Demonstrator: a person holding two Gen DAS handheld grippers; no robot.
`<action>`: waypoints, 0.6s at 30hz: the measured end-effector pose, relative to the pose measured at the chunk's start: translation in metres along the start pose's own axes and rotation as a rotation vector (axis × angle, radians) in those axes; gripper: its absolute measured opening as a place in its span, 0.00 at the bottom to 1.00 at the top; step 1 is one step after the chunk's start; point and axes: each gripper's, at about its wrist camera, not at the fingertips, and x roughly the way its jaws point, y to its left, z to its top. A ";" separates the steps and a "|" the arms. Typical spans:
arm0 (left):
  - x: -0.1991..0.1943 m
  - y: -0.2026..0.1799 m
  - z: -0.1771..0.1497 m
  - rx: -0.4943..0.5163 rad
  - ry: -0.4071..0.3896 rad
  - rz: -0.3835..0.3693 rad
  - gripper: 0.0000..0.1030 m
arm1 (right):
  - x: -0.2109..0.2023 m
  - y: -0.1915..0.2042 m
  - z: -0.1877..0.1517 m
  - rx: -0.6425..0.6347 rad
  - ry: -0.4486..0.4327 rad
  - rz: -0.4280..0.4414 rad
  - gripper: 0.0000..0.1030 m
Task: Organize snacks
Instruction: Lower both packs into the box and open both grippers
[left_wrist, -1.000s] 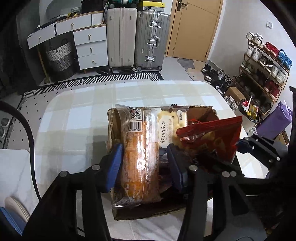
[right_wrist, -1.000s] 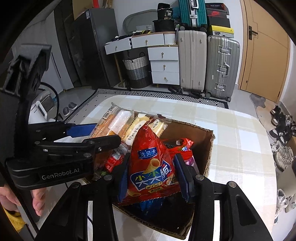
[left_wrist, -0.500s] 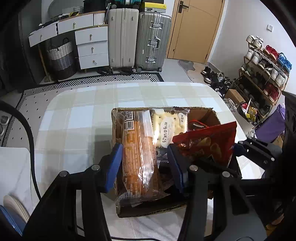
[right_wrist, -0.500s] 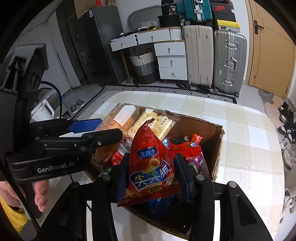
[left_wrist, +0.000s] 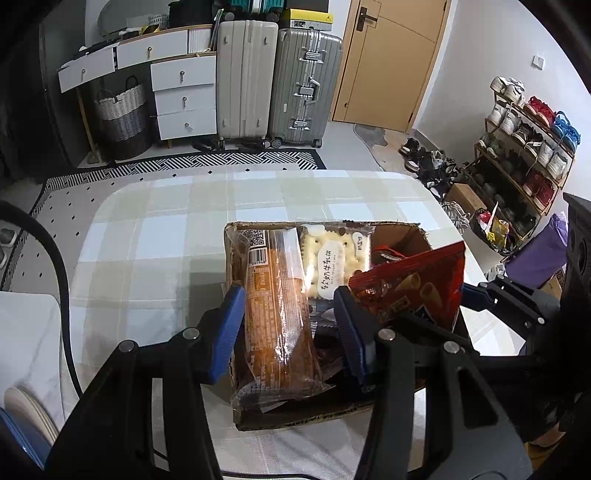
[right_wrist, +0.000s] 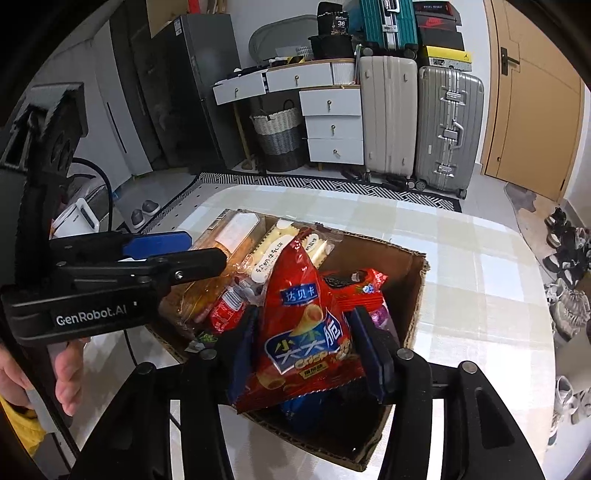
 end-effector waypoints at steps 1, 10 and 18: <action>-0.001 0.000 0.000 0.000 -0.001 0.002 0.46 | -0.001 -0.001 -0.001 0.000 -0.005 -0.008 0.60; -0.006 -0.004 0.002 0.001 -0.012 -0.005 0.46 | -0.014 -0.001 -0.002 -0.031 -0.057 -0.042 0.76; -0.017 -0.008 0.003 0.006 -0.053 -0.006 0.46 | -0.028 -0.004 -0.002 -0.039 -0.126 -0.046 0.78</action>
